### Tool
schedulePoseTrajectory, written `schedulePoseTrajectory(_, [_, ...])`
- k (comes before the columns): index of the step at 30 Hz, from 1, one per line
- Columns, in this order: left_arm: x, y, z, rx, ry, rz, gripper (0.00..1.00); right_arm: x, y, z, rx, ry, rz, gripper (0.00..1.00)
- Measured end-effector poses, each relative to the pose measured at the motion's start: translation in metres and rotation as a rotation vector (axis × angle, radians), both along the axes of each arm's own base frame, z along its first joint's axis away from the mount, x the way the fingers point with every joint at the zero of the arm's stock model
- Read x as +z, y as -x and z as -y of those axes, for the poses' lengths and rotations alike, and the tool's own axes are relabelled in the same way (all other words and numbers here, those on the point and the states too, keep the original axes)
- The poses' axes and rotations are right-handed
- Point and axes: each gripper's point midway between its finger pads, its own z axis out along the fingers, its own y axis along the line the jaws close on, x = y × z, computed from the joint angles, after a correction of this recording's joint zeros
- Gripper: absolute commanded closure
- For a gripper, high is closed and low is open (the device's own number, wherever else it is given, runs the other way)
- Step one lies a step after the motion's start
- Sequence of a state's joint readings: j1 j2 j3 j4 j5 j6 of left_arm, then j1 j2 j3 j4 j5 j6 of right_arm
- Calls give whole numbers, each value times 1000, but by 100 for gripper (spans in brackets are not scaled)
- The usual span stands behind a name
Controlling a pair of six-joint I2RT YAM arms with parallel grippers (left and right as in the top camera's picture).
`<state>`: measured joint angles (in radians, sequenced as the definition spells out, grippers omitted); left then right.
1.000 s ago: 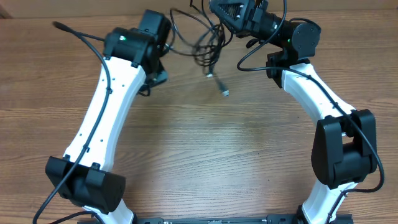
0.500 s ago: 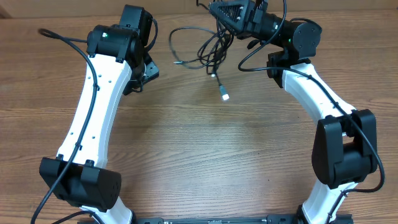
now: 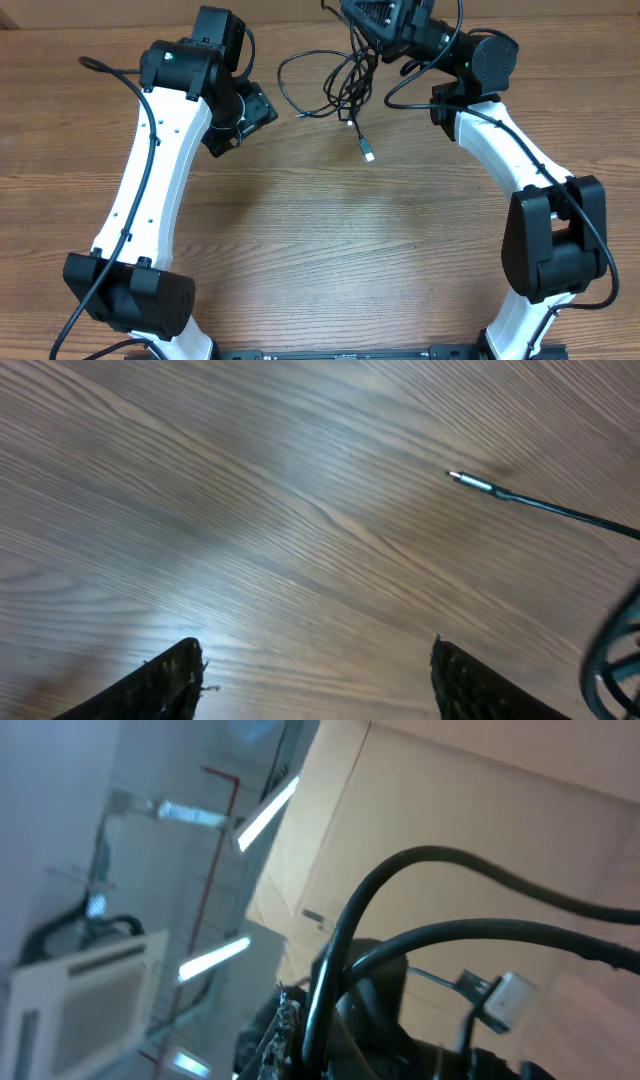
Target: Untangle cables
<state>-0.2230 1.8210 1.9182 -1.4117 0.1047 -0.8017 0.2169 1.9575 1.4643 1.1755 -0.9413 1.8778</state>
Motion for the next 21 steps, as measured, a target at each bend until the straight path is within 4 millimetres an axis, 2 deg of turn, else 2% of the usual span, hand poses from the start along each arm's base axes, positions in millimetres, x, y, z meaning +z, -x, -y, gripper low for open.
schedulePoseTrajectory(5, [4,5,27,-49,128,-19,15,1,-1,1,6,-12,-28,96])
schedulePoseTrajectory(7, [8,4,42,-80,170,-2,15,1,-1,1,8,-13,-32,96])
schedulePoseTrajectory(10, [17,-8,66,-159,215,83,13,1,-1,0,11,-14,-36,96])
schedulePoseTrajectory(13, [26,-20,84,-240,235,174,6,0,0,0,13,-13,-38,96])
schedulePoseTrajectory(17, [37,-34,98,-303,246,273,3,0,1,-1,20,-8,-37,96])
schedulePoseTrajectory(21, [44,-45,102,-317,253,334,4,2,5,-3,30,-10,-20,96])
